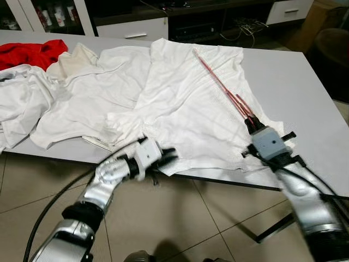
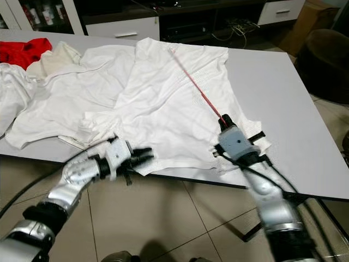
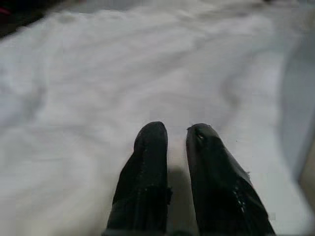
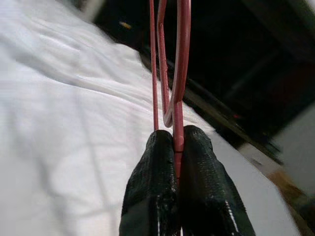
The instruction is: Hang hanger
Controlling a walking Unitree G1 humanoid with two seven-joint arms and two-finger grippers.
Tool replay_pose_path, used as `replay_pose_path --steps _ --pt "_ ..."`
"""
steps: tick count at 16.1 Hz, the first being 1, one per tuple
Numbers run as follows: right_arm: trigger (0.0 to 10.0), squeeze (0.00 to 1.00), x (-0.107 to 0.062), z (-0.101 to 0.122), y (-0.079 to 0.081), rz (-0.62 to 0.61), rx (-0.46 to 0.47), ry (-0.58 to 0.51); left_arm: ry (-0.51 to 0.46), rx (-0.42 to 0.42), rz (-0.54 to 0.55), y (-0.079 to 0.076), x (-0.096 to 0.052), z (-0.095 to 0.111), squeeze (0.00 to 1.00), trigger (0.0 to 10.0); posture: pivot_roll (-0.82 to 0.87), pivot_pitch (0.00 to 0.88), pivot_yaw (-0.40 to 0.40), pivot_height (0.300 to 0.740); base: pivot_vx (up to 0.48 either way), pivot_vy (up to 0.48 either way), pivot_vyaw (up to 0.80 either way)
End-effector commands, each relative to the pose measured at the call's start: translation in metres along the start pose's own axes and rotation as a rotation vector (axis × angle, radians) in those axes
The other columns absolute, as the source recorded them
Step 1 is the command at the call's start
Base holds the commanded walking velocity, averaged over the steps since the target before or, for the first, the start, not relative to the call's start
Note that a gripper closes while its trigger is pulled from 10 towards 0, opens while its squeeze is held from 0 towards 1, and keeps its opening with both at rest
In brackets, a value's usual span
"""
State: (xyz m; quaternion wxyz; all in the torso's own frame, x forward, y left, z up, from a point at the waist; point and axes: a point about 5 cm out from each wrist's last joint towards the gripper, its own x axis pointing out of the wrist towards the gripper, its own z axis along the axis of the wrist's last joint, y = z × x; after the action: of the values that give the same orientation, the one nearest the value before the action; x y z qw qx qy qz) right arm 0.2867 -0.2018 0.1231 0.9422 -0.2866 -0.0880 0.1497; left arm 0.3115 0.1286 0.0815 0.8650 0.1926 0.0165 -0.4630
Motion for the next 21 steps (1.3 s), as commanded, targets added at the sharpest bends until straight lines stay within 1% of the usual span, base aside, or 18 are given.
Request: replay_pose_path --steps 1,2,3,5,6,7,8,9,10,12,13,15,20,21 --pt "10.0 0.00 -0.006 0.006 -0.007 0.074 0.037 -0.034 -0.028 0.002 0.034 0.007 0.001 0.006 0.00 0.0 0.14 0.030 0.029 0.740 0.000 0.000 0.00" --pt "10.0 0.00 -0.013 0.007 -0.016 0.136 0.016 -0.029 -0.038 0.003 0.036 0.008 0.001 0.008 0.00 0.0 0.14 0.030 0.030 0.740 0.000 0.000 0.00" --pt "10.0 0.00 -0.017 0.006 -0.025 0.157 0.001 -0.018 -0.045 0.004 0.036 0.009 0.002 0.009 0.00 0.0 0.13 0.031 0.032 0.740 0.000 0.000 0.00" --pt "10.0 0.00 -0.023 0.004 -0.039 0.172 -0.022 -0.001 -0.050 0.001 0.033 0.008 0.003 0.010 0.00 0.0 0.12 0.032 0.036 0.740 0.000 0.000 0.00" --pt "10.0 0.00 -0.026 0.001 -0.051 0.151 -0.046 0.020 -0.049 -0.008 0.014 0.006 0.005 0.009 0.00 0.0 0.11 0.034 0.037 0.740 0.000 0.000 0.00" --pt "10.0 0.00 -0.026 0.000 -0.057 0.137 -0.054 0.027 -0.052 -0.017 -0.019 0.002 0.007 0.009 0.00 4.2 0.11 0.035 0.038 0.740 0.000 0.000 0.00" --pt "10.0 0.00 -0.025 0.003 -0.057 0.138 -0.051 0.023 -0.066 -0.011 -0.062 -0.003 0.008 0.010 0.00 10.0 0.11 0.035 0.039 0.740 0.000 0.000 0.00" --pt "10.0 0.00 -0.024 0.005 -0.054 0.143 -0.044 0.020 -0.077 -0.011 -0.085 -0.005 0.008 0.011 0.00 10.0 0.11 0.037 0.039 0.740 0.000 0.000 0.00" --pt "10.0 0.00 -0.023 0.004 -0.051 0.152 -0.037 0.019 -0.083 -0.012 -0.092 -0.006 0.007 0.011 1.00 10.0 0.11 0.037 0.039 0.740 0.000 0.000 0.00" --pt "10.0 0.00 -0.018 0.004 -0.039 0.175 -0.015 0.009 -0.091 -0.016 -0.136 -0.010 0.003 0.010 1.00 10.0 0.12 0.038 0.036 0.740 0.000 0.000 0.00" --pt "10.0 0.00 -0.018 0.004 -0.038 0.176 -0.013 0.008 -0.092 -0.015 -0.136 -0.010 0.003 0.010 1.00 10.0 0.12 0.038 0.036 0.740 0.000 0.000 0.00" --pt "10.0 0.00 -0.014 0.007 -0.031 0.193 -0.007 -0.004 -0.095 -0.021 -0.154 -0.011 0.000 0.009 1.00 10.0 0.13 0.034 0.032 0.740 0.000 0.000 0.00" --pt "10.0 0.00 -0.011 0.008 -0.028 0.197 -0.002 -0.012 -0.070 -0.009 -0.177 -0.014 -0.002 0.004 1.00 10.0 0.13 0.031 0.031 0.740 0.000 0.000 0.00" --pt "10.0 0.00 -0.011 0.008 -0.027 0.198 0.000 -0.011 -0.059 0.014 -0.183 -0.015 -0.002 0.003 1.00 10.0 0.13 0.031 0.031 0.740 0.000 0.000 0.00"
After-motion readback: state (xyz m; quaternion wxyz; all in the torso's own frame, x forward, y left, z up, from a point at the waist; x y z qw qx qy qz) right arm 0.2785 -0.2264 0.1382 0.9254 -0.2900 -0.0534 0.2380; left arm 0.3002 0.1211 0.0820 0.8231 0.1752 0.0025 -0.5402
